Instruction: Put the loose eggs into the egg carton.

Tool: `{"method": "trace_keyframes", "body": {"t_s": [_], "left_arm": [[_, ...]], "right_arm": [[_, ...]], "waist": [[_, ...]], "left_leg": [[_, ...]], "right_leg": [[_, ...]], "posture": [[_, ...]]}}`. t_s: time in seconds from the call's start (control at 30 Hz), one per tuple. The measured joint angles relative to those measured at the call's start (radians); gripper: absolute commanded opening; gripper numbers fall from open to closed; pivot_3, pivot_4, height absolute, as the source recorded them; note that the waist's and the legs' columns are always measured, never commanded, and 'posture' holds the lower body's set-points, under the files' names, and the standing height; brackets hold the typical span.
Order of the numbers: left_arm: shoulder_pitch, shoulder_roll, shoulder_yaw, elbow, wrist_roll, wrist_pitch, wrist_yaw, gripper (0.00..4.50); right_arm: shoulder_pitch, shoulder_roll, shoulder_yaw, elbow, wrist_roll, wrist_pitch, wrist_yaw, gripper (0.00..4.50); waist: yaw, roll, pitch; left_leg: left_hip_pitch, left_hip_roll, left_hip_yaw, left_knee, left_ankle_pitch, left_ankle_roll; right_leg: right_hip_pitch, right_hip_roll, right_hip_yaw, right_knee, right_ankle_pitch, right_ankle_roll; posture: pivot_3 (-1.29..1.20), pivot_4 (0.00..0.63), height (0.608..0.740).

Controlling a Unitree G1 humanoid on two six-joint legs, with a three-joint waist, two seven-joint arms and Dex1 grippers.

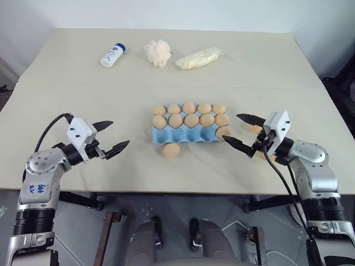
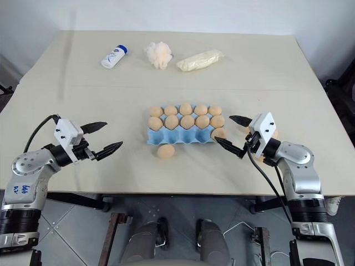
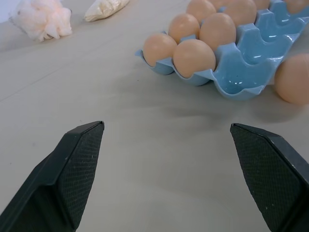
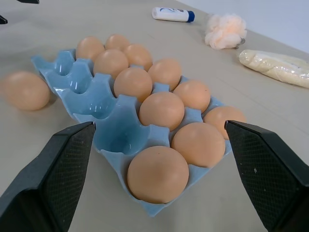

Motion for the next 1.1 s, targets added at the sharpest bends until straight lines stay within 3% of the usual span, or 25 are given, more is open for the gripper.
{"method": "trace_keyframes", "body": {"t_s": [0.33, 0.63, 0.83, 1.0, 1.1], "left_arm": [[-0.042, -0.012, -0.02, -0.001, 0.002, 0.001, -0.034, 4.44], [-0.091, -0.057, -0.21, -0.045, 0.023, -0.035, -0.175, 4.44], [-0.134, -0.13, -0.301, -0.045, 0.045, -0.076, -0.223, 4.44], [-0.137, -0.131, -0.307, -0.044, 0.045, -0.062, -0.254, 4.44], [-0.145, -0.13, -0.303, -0.044, 0.044, -0.058, -0.255, 4.44]], "right_arm": [[0.076, 0.0, -0.079, -0.009, 0.021, -0.02, -0.031, 4.5], [0.46, -0.044, -0.341, -0.188, 0.054, -0.023, -0.091, 4.5], [0.683, 0.035, -0.428, -0.273, 0.056, -0.065, -0.134, 4.5], [0.701, 0.05, -0.4, -0.273, 0.045, -0.083, -0.134, 4.5], [0.631, 0.047, -0.368, -0.241, 0.041, -0.082, -0.132, 4.5]], "waist": [[0.004, 0.0, 0.0], [0.023, 0.0, 0.0], [0.021, 0.001, -0.001], [-0.001, 0.001, -0.001], [-0.006, 0.001, -0.001]], "left_leg": [[0.0, 0.0, 0.001, 0.003, -0.001, 0.0], [0.001, 0.0, 0.003, 0.002, -0.002, 0.002], [0.002, 0.001, 0.003, 0.003, -0.003, 0.001], [0.002, 0.001, 0.003, 0.003, -0.003, 0.002], [0.002, 0.001, 0.003, 0.004, -0.003, 0.002]], "right_leg": [[0.0, 0.0, 0.0, 0.003, 0.0, 0.001], [0.001, 0.001, 0.003, 0.0, 0.001, 0.002], [0.003, 0.002, 0.003, -0.004, 0.001, 0.002], [0.003, 0.003, 0.005, -0.007, -0.001, -0.004], [0.004, 0.003, 0.006, -0.007, -0.001, -0.006]], "posture": [[0.0, 0.15, 0.74], [0.0, 0.15, 0.74], [0.0, 0.15, 0.74], [0.0, 0.15, 0.74], [0.0, 0.15, 0.74]]}}
